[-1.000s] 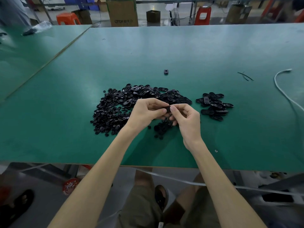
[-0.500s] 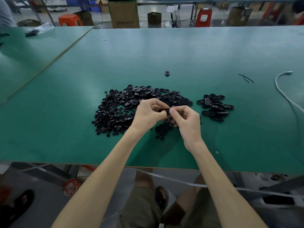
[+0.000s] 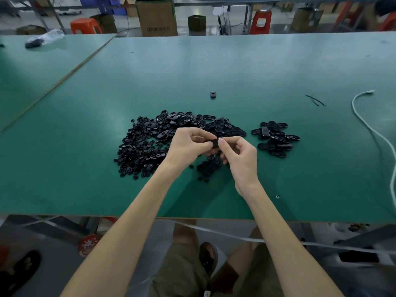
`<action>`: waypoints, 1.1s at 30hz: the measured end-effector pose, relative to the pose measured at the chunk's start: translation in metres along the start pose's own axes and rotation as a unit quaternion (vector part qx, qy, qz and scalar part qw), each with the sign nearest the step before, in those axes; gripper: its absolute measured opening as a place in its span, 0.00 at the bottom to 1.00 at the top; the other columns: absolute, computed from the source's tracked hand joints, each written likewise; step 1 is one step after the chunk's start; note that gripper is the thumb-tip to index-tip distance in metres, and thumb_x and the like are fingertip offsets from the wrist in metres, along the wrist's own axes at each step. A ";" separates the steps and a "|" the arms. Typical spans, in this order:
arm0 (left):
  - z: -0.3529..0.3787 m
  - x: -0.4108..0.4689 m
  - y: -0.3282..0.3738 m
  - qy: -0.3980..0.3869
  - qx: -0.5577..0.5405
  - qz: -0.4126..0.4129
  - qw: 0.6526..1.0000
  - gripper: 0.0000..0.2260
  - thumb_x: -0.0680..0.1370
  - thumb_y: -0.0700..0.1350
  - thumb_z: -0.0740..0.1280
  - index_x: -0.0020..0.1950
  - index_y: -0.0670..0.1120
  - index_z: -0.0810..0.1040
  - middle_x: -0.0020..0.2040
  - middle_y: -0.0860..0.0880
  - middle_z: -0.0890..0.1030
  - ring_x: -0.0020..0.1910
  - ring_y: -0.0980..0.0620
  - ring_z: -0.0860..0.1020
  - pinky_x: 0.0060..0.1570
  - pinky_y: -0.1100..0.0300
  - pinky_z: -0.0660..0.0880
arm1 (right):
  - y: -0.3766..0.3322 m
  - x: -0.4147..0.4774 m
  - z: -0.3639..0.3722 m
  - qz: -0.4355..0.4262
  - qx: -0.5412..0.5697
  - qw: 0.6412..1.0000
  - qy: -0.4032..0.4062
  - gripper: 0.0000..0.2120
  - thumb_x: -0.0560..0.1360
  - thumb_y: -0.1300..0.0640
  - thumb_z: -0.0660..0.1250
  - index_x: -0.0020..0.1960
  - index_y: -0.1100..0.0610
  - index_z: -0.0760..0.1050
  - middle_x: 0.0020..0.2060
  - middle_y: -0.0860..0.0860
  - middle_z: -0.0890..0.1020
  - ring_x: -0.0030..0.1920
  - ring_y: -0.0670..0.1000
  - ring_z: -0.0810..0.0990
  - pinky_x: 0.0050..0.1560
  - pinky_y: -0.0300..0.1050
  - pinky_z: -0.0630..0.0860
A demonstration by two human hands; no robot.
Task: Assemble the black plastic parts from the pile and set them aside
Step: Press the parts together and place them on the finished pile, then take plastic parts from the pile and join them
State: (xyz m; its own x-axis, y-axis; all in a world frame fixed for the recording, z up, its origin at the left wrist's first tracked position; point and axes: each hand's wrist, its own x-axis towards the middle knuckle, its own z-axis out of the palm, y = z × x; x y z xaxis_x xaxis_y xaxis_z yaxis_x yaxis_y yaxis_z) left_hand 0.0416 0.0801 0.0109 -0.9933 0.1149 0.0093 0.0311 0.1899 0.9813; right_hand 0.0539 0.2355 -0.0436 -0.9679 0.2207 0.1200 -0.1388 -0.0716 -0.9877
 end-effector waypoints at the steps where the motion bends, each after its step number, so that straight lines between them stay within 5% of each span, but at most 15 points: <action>1: 0.003 0.001 0.001 0.010 0.014 0.004 1.000 0.06 0.77 0.30 0.72 0.51 0.38 0.85 0.42 0.39 0.87 0.43 0.40 0.87 0.51 0.51 0.84 | 0.000 0.000 0.000 0.002 0.003 1.000 0.003 0.02 0.80 0.58 0.73 0.48 0.54 0.83 0.38 0.51 0.86 0.35 0.46 0.80 0.35 0.39 0.76; 5: 0.016 0.008 0.011 0.031 0.076 0.044 0.996 0.07 0.76 0.32 0.73 0.52 0.40 0.86 0.44 0.43 0.87 0.45 0.43 0.87 0.55 0.48 0.83 | -0.002 0.001 0.001 0.004 0.015 0.999 0.035 0.04 0.83 0.57 0.69 0.52 0.56 0.82 0.39 0.51 0.87 0.35 0.46 0.80 0.35 0.40 0.76; 8: 0.032 0.018 0.026 0.058 0.106 0.089 0.989 0.07 0.75 0.35 0.74 0.51 0.44 0.87 0.45 0.51 0.88 0.46 0.55 0.86 0.54 0.59 0.82 | -0.004 0.003 0.002 0.015 0.041 0.998 0.047 0.06 0.86 0.56 0.63 0.56 0.56 0.79 0.39 0.48 0.86 0.34 0.46 0.82 0.34 0.40 0.77; 11: 0.056 0.033 0.039 0.031 0.094 0.088 0.991 0.05 0.76 0.39 0.76 0.51 0.46 0.87 0.42 0.54 0.87 0.40 0.64 0.84 0.42 0.72 0.77 | -0.004 0.003 0.002 0.025 0.027 0.999 0.033 0.07 0.86 0.58 0.63 0.53 0.60 0.78 0.34 0.46 0.83 0.31 0.46 0.79 0.33 0.41 0.75; 15: 0.094 0.054 0.048 -0.038 0.113 0.088 0.989 0.04 0.77 0.39 0.75 0.51 0.44 0.87 0.43 0.49 0.87 0.41 0.57 0.84 0.49 0.63 0.80 | -0.006 0.003 0.002 0.044 -0.015 0.999 0.015 0.05 0.81 0.66 0.64 0.50 0.61 0.79 0.36 0.51 0.84 0.35 0.47 0.77 0.37 0.45 0.73; 18: 0.116 0.064 0.048 -0.069 0.107 0.073 0.989 0.05 0.78 0.36 0.73 0.52 0.42 0.87 0.41 0.48 0.86 0.37 0.55 0.83 0.42 0.69 0.77 | -0.010 -0.002 0.001 0.046 0.040 0.998 0.008 0.06 0.81 0.71 0.64 0.55 0.68 0.78 0.46 0.61 0.83 0.45 0.55 0.77 0.46 0.51 0.73; 24: 0.122 0.071 0.040 -0.101 0.129 0.076 0.984 0.12 0.79 0.35 0.70 0.61 0.43 0.85 0.59 0.47 0.85 0.37 0.52 0.83 0.50 0.60 0.82 | -0.011 0.002 0.001 0.065 -0.029 0.997 0.012 0.07 0.80 0.70 0.64 0.52 0.65 0.80 0.46 0.63 0.85 0.44 0.54 0.78 0.45 0.54 0.75; 29: 0.082 0.072 0.037 0.014 0.155 0.072 0.985 0.09 0.80 0.37 0.69 0.57 0.45 0.86 0.55 0.50 0.86 0.49 0.55 0.82 0.59 0.58 0.79 | -0.009 0.001 0.002 0.039 -0.008 0.999 0.004 0.05 0.82 0.69 0.63 0.51 0.66 0.78 0.34 0.51 0.83 0.31 0.47 0.78 0.34 0.41 0.74; 33: 0.031 0.069 0.027 0.043 0.284 0.063 0.956 0.09 0.80 0.37 0.69 0.59 0.43 0.85 0.55 0.48 0.85 0.53 0.52 0.81 0.62 0.58 0.76 | -0.006 0.002 0.003 0.038 -0.017 0.999 0.010 0.08 0.82 0.68 0.63 0.56 0.61 0.80 0.41 0.53 0.86 0.37 0.48 0.83 0.38 0.41 0.78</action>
State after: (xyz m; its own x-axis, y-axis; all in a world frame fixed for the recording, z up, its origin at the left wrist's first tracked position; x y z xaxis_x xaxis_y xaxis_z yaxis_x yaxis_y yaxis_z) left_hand -0.0224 0.1237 0.0318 -0.9824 0.0967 0.1598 0.1823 0.6814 0.7089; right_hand 0.0525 0.2331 -0.0369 -0.9709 0.2359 0.0420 -0.0569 -0.0564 -0.9968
